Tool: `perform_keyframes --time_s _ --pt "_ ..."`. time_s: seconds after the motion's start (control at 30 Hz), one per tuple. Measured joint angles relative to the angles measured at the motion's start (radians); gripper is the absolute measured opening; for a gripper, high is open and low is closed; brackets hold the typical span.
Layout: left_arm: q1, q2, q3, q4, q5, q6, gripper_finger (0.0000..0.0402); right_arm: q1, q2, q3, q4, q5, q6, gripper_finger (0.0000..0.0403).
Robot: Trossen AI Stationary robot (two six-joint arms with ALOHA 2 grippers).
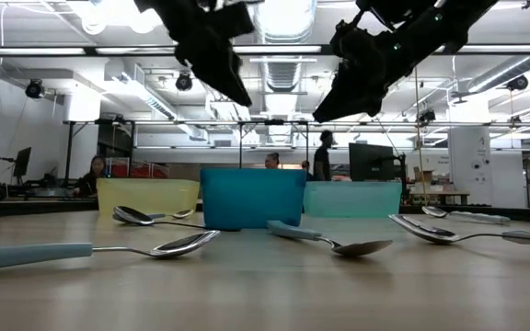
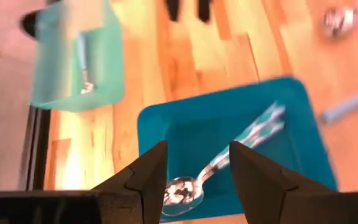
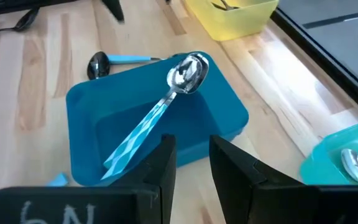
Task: Sort silverware by color (type)
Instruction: Put the light blue spoon into the light blue bin
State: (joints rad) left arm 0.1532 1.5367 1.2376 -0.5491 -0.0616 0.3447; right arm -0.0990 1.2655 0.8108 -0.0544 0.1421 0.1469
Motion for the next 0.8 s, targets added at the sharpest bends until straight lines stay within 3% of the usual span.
perform_keyframes --time_s 0.13,0.3,0.43,0.63,0.8 --pt "0.000 -0.122 -0.148 0.125 0.000 -0.095 0.0153 -0.004 0.000 0.000 0.000 0.018 0.003 0.0086" --pt "0.000 -0.276 -0.402 0.428 -0.009 -0.160 0.0153 -0.019 0.000 0.000 0.000 0.018 0.044 0.0086" --pt "-0.001 -0.373 -0.534 0.625 -0.107 -0.178 0.0153 -0.034 0.000 0.000 0.001 0.018 0.079 0.0086" --pt "0.000 -0.473 -0.585 0.613 -0.165 -0.260 0.0153 -0.075 -0.001 0.000 -0.025 0.018 0.150 0.0084" --pt "0.000 -0.507 -0.590 0.514 -0.165 -0.375 0.0153 -0.106 -0.005 0.033 -0.169 0.018 0.152 0.0085"
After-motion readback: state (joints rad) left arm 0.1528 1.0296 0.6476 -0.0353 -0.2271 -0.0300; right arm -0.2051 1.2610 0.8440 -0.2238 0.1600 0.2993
